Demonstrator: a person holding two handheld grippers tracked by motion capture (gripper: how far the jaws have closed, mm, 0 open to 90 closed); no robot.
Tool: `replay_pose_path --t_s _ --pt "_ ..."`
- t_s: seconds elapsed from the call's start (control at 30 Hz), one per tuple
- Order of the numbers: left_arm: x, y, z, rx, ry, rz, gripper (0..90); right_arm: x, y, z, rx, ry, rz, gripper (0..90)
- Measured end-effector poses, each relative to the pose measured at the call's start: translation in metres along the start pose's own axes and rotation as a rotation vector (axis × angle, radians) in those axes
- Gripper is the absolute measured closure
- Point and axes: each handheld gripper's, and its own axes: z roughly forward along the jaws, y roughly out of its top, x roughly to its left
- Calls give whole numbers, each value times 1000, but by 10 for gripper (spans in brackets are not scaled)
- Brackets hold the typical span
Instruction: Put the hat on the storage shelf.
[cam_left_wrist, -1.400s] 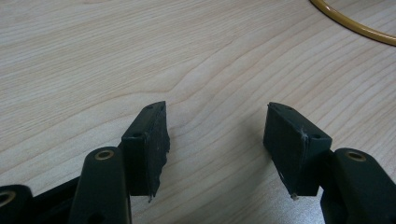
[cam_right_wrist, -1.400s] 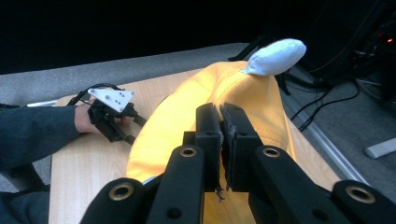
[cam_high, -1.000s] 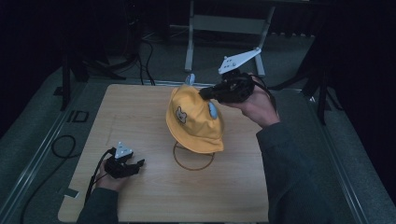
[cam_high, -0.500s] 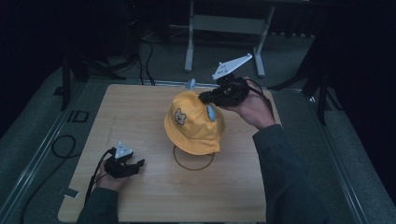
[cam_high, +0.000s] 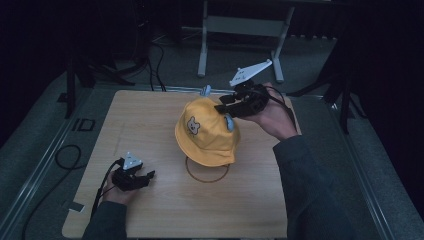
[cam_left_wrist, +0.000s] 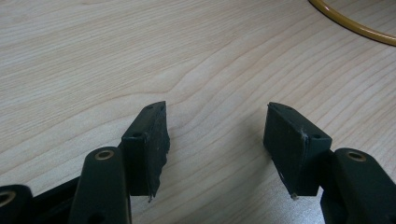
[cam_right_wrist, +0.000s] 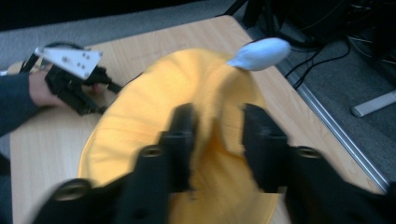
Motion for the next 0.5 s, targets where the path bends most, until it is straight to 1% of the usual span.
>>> replay_pose_path --t_s 0.03,0.07,0.1,0.13,0.17,0.2,0.27,0.33,0.37,0.4,0.5 --pt "0 0 0 0 0 0 403 0 0 0 0 0 0 577" --pt "0 0 0 0 0 0 403 -3 -1 -2 -17 -1 23 515" --pt "0 0 0 0 0 0 403 -3 -1 -2 -17 -1 23 515" --pt "0 0 0 0 1 0 403 -5 -2 -3 -20 7 36 447" --pt "0 0 0 0 1 0 403 -5 -2 -3 -20 7 36 447" --pt "0 0 0 0 1 0 403 -6 -4 -5 -22 -4 42 376" --pt "0 0 0 0 0 0 403 -6 -4 -5 -24 -6 44 360" --pt "0 0 0 0 0 0 403 -9 -5 -11 -45 -12 64 315" --pt "0 0 0 0 0 0 403 -9 -5 -11 -45 -12 64 315" --pt "0 0 0 0 0 -1 403 -9 -5 -14 -53 -15 62 295" --pt "0 0 0 0 0 0 403 -9 -5 -18 -64 -18 58 288"
